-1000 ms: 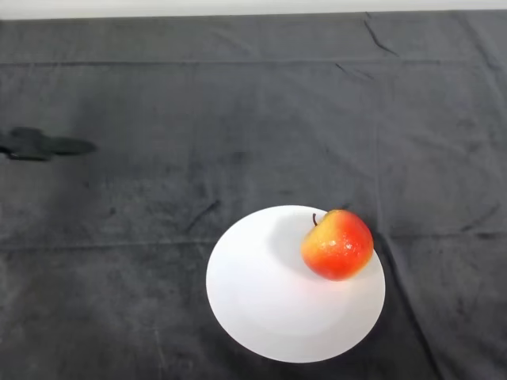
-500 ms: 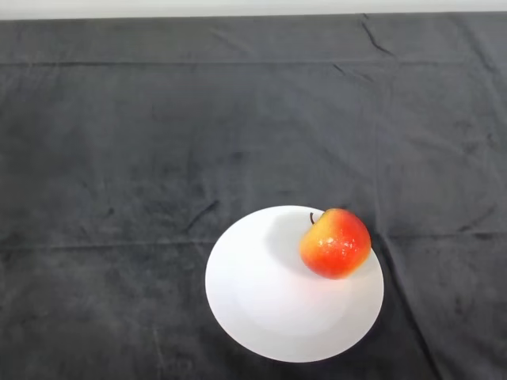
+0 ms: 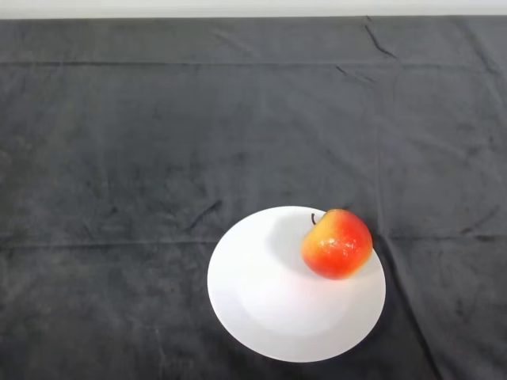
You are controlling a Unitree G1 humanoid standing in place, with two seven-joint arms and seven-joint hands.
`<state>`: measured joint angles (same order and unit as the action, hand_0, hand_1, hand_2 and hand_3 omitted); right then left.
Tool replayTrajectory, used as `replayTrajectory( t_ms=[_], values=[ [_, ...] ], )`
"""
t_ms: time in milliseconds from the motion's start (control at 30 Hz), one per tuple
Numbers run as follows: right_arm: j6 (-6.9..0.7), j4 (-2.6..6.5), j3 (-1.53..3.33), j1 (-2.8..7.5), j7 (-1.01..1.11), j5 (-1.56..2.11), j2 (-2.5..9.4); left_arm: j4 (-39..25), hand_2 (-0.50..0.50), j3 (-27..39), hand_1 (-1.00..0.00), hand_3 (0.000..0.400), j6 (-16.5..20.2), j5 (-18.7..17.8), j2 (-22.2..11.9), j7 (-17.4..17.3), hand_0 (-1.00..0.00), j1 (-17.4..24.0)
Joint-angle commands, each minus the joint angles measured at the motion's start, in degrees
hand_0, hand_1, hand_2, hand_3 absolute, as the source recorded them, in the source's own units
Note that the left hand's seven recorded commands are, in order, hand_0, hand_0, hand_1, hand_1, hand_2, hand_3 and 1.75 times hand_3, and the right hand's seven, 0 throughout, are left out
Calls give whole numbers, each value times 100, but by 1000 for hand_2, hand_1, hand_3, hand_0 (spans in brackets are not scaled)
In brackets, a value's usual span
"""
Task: Move the apple to the plate
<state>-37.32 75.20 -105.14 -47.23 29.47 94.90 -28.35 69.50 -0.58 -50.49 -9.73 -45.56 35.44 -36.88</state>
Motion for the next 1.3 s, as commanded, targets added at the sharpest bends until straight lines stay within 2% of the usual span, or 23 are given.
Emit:
replayTrajectory(
  t_ms=[33,1300],
  values=[
    [-59,20,-137,5,-9,-19,-188,248,0,225,0,0,8,-53,-422,107,0,108],
    [-61,23,-143,5,-10,-22,-189,222,0,665,0,0,230,244,-164,91,0,14]
  ],
)
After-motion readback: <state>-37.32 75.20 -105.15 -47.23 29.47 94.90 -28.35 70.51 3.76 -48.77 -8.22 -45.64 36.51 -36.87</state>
